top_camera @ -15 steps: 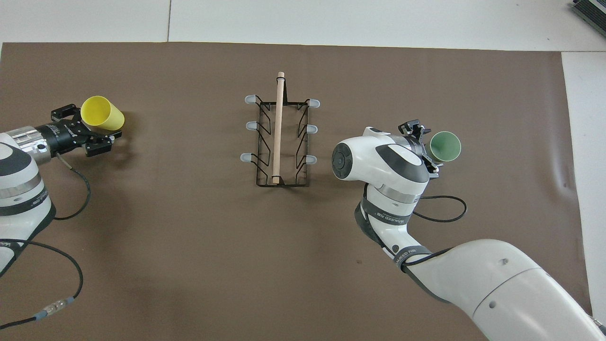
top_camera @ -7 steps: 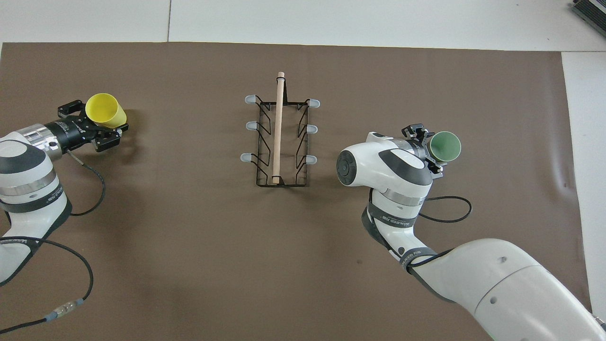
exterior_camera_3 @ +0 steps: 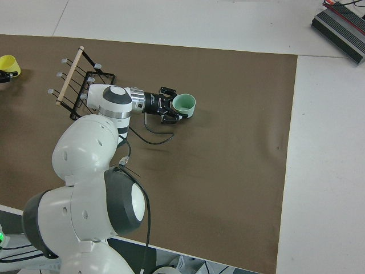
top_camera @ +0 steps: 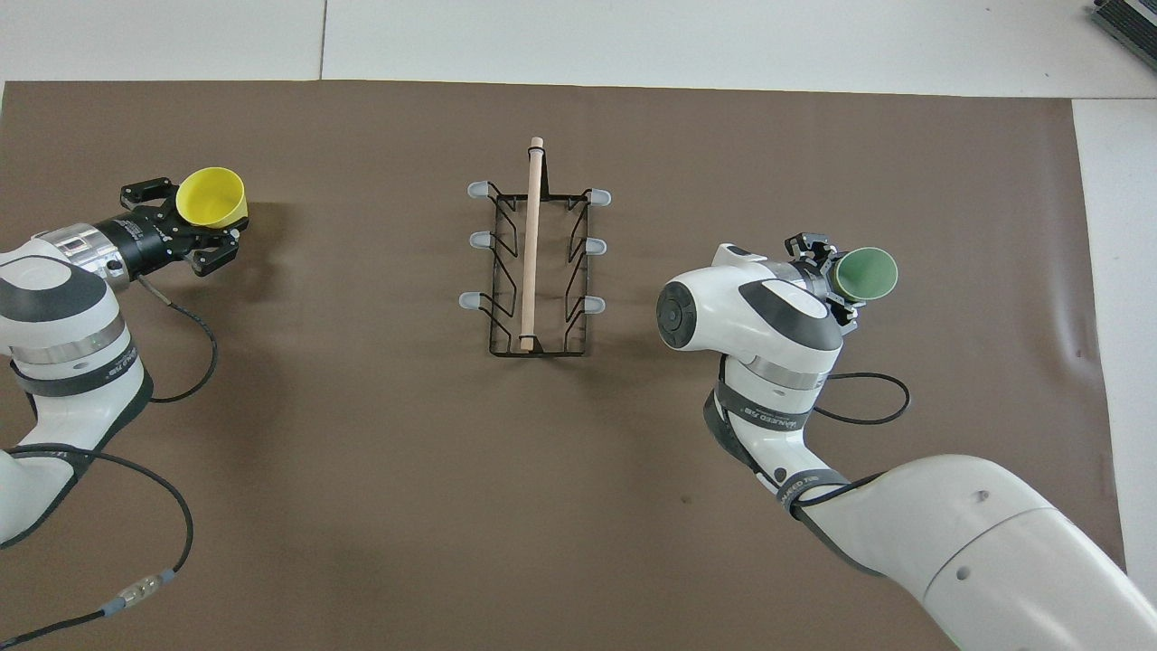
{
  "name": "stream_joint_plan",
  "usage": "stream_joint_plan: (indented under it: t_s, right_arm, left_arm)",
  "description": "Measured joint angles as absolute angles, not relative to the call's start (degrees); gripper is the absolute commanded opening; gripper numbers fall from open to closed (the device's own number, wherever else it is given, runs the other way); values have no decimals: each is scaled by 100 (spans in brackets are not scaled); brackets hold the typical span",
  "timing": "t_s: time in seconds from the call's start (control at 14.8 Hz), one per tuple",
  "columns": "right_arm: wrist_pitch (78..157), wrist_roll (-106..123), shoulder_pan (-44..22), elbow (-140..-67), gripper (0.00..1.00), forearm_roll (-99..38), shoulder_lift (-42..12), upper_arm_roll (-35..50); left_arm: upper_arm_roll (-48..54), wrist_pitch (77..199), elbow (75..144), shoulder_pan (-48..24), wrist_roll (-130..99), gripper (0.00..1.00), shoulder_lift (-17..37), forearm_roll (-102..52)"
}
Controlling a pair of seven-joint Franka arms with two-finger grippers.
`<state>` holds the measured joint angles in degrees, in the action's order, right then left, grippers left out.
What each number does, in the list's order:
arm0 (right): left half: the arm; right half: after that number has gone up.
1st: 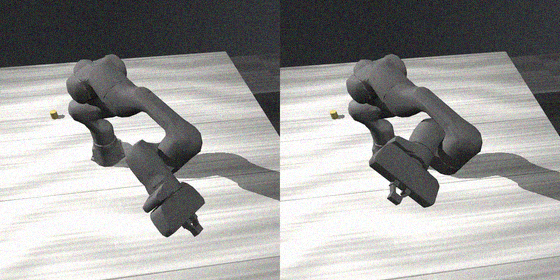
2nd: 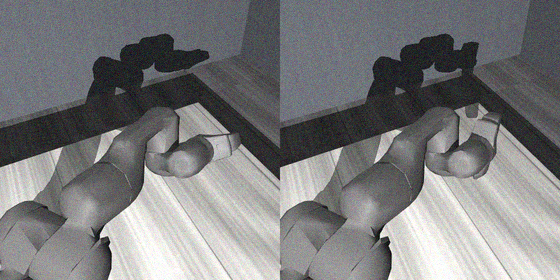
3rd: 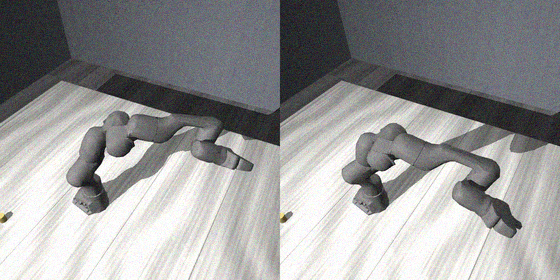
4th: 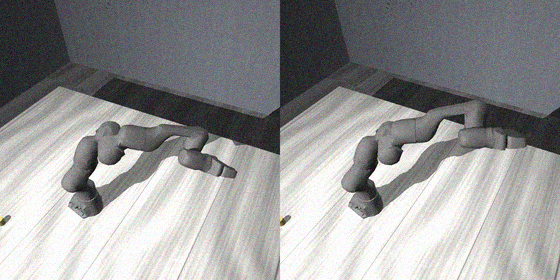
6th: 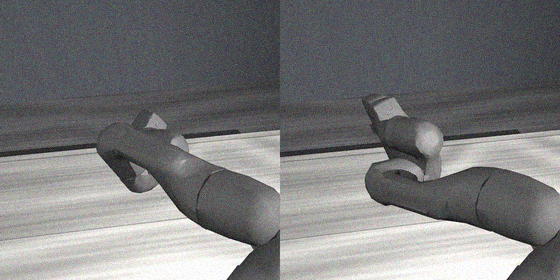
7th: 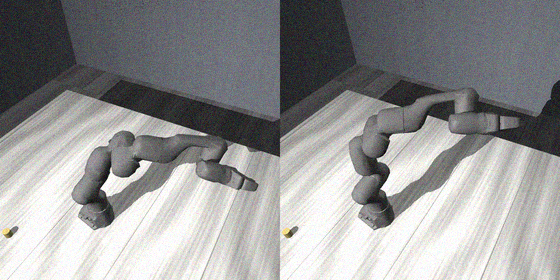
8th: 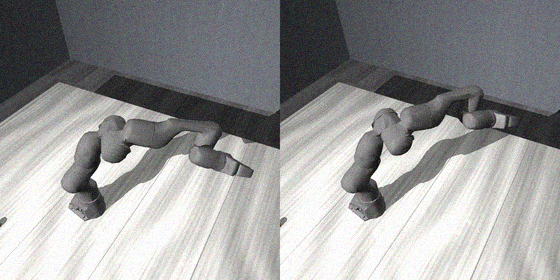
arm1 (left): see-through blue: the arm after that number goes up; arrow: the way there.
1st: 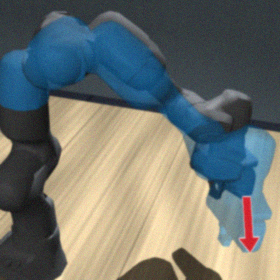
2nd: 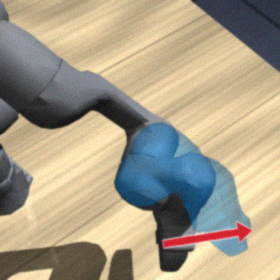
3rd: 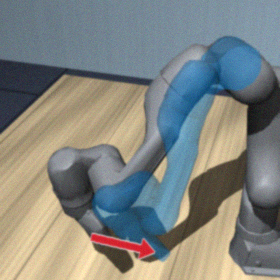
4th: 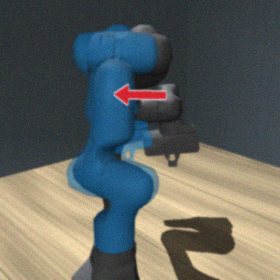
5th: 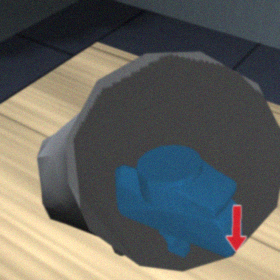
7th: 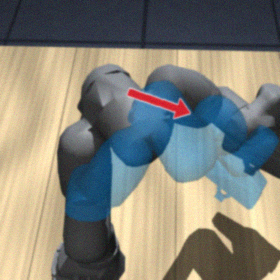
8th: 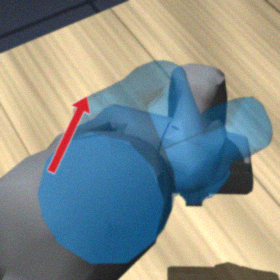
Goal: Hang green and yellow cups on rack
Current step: 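Lift the yellow cup with the left gripper while the right gripper lifts green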
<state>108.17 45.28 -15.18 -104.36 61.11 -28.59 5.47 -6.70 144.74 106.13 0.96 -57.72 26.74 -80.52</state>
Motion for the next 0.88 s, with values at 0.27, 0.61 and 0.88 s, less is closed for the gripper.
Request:
stream_joint_plan:
  t_s: [0.27, 0.61, 0.88]
  right_arm:
    - [10802, 4432, -1379, -9897, 0, 4599, -2612, 544]
    - [10872, 4451, -940, -9781, 0, 2674, -1868, 545]
    - [10896, 4445, -880, -9783, 0, 1032, -1530, 546]
  left_arm:
    - [-689, 14475, 10390, 88, -5666, 0, 2450, -7524]
    - [-693, 14803, 10344, -251, -5672, 0, 1990, -6060]
    - [-700, 14956, 10424, -360, -5670, 0, 1622, -5432]
